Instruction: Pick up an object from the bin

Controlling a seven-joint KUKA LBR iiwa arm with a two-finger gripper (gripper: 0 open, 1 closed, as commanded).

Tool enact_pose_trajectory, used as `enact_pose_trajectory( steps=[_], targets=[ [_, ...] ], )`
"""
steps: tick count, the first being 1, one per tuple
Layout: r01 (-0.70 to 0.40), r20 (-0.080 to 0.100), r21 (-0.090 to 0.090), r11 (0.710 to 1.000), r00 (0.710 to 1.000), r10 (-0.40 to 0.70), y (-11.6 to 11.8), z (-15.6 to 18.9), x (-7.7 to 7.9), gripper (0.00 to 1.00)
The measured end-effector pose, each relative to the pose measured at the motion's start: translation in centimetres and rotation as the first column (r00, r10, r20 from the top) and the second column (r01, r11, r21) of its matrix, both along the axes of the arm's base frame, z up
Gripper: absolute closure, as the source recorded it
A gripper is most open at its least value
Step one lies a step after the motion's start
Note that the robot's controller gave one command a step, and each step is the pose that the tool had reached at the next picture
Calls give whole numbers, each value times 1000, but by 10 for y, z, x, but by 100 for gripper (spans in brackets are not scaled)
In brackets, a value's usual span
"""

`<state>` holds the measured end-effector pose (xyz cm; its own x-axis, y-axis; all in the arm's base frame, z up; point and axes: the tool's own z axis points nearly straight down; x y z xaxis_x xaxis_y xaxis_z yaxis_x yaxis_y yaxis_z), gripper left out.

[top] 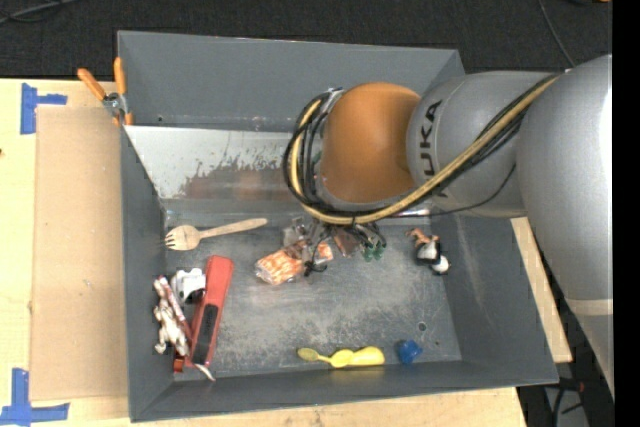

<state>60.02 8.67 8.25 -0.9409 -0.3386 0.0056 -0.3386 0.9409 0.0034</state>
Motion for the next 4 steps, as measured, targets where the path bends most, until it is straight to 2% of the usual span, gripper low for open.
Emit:
enact_pose_trajectory(
  steps=[1, 3, 4],
  targets=[
    [2, 5, 1, 1000, 1000, -2, 1, 63, 1, 100],
    [6, 5, 3, 1000, 1000, -6, 2, 86, 1, 100],
    [8, 1, 2, 1000, 1000, -8, 2, 118, 0, 100]
  ],
)
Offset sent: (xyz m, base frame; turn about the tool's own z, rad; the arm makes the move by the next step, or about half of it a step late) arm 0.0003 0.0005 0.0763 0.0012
